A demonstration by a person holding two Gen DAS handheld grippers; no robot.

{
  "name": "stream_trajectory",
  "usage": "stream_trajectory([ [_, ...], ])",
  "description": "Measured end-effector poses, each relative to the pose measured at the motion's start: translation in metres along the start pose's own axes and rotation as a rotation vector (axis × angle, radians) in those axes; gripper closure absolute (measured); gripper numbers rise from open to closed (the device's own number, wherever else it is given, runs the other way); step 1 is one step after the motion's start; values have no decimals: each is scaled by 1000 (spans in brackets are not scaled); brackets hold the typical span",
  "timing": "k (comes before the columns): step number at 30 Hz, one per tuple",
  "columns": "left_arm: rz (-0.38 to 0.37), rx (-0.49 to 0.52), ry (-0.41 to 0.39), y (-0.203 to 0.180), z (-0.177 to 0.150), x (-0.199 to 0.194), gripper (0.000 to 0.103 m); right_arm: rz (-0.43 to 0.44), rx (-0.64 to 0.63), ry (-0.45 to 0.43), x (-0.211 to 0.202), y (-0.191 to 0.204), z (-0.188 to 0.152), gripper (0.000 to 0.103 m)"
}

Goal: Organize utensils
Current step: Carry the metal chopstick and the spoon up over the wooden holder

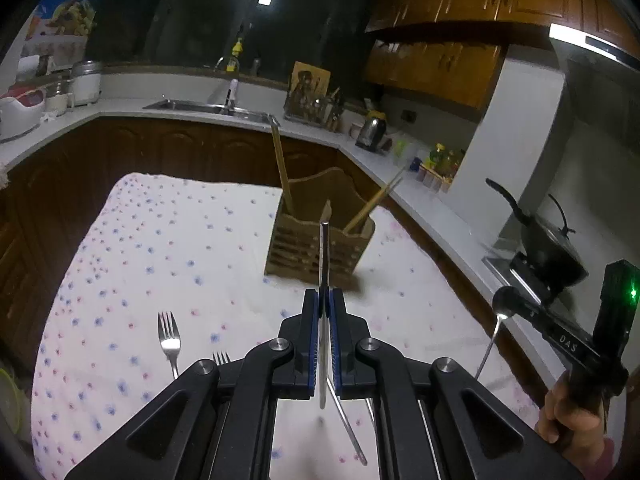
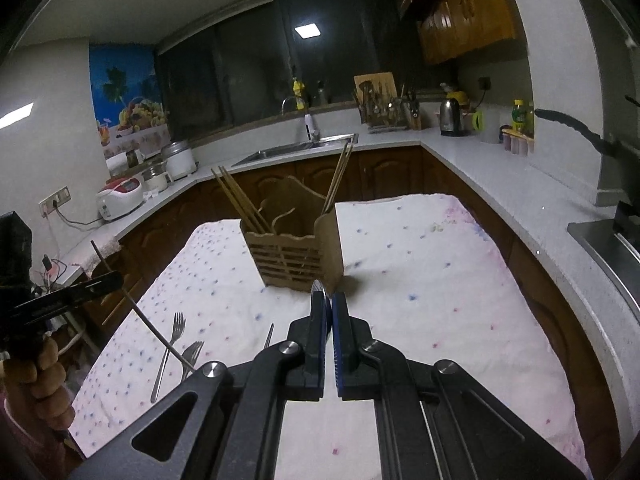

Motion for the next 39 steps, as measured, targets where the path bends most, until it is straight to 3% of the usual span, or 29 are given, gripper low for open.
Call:
stream_trajectory([
  [15, 4, 8, -93, 17, 49, 19, 100, -50, 21, -100, 34, -5, 51, 100],
  [28, 13, 58, -190, 33, 120, 66, 100, -120, -16, -313, 77, 19, 139, 100],
  [39, 24, 55, -255, 54, 140, 124, 100, -195, -107, -438, 111, 43, 176, 100],
])
Point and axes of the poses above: each gripper's, at about its wrist camera, not at the fingertips, and x roughly the way its jaws point, y to its left, z to its top, the point moved 7 cm from there along x, roughly the way its jaws point, and after that the axes turned 13 degrees about -z, right-handed, at the moved point
